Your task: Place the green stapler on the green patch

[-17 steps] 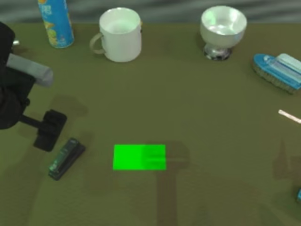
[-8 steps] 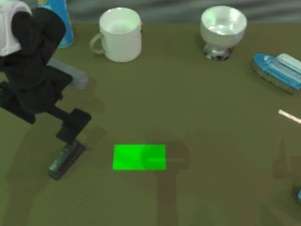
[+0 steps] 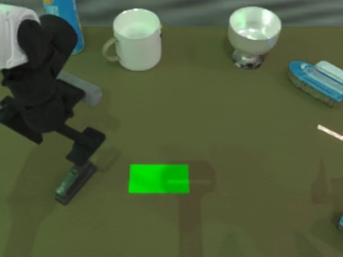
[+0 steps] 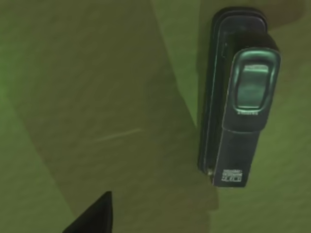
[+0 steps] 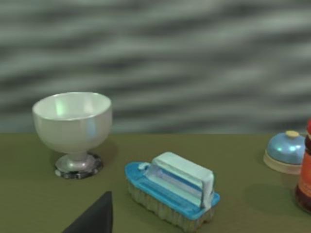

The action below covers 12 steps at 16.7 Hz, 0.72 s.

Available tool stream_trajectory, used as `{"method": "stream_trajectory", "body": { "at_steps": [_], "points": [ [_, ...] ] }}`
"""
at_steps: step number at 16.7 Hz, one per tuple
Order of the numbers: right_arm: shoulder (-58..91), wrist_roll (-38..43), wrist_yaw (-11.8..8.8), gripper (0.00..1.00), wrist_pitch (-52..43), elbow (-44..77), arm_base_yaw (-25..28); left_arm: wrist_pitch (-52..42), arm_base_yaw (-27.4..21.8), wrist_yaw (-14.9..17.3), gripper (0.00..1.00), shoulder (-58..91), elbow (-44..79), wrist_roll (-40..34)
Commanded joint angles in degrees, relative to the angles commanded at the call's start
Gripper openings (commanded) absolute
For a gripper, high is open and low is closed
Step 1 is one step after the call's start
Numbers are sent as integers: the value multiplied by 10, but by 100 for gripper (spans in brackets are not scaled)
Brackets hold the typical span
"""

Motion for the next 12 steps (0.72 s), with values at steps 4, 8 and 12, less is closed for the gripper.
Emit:
{"method": "stream_trajectory", "body": {
  "at_steps": [4,8,12],
  "points": [
    [0,0,0,100,0,0,0,103,0,0,100,43,-55,1],
    [0,0,0,100,0,0,0,188,0,0,100,81,-104,2],
    [0,0,0,100,0,0,0,196,0,0,100,85,-109,2]
  ]
}}
